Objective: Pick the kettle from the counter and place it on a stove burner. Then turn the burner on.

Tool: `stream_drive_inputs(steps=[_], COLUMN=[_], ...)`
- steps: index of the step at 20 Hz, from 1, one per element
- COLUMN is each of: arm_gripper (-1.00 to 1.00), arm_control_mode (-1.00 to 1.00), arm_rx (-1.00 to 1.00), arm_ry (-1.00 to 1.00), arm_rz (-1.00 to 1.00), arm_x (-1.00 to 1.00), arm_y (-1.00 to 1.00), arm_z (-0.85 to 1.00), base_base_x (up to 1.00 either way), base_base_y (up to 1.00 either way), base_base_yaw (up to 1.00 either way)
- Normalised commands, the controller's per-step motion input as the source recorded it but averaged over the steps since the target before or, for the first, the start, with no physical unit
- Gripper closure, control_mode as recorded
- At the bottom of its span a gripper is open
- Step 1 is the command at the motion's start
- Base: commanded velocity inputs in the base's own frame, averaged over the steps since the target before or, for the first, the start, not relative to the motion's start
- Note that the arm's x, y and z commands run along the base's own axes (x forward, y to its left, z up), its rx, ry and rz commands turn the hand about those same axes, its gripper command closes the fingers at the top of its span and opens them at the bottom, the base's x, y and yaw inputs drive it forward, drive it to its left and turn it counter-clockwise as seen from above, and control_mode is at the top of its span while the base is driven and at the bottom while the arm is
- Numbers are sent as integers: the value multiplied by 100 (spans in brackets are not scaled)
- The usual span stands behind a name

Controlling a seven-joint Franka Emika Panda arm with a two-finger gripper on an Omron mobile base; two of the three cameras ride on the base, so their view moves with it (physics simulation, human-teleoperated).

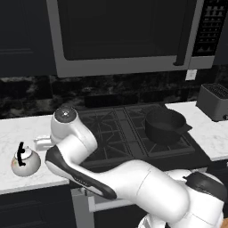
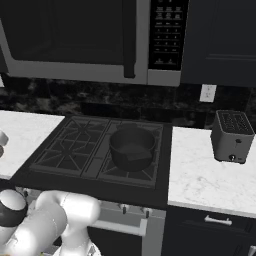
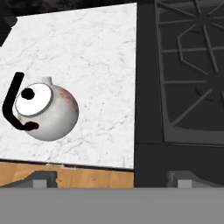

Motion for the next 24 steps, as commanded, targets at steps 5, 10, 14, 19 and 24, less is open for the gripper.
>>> stream_drive_inputs(steps=[5, 10, 14, 19, 24], arm_gripper=[-100, -100, -100, -100, -100], arm_control_mode=[-100, -100, -100, -100, -100], arm_rx=[0, 0, 2, 3, 1], arm_ry=[0, 1, 0, 0, 4], arm_rz=[4, 0, 0, 0, 0], arm_x=[-2, 0, 0, 0, 3], arm_y=[54, 51, 42, 30, 22], arm_z=[-20, -9, -3, 0, 0], base_base_x=[0, 0, 0, 0, 0], base_base_y=[0, 0, 0, 0, 0], base_base_yaw=[0, 0, 0, 0, 0])
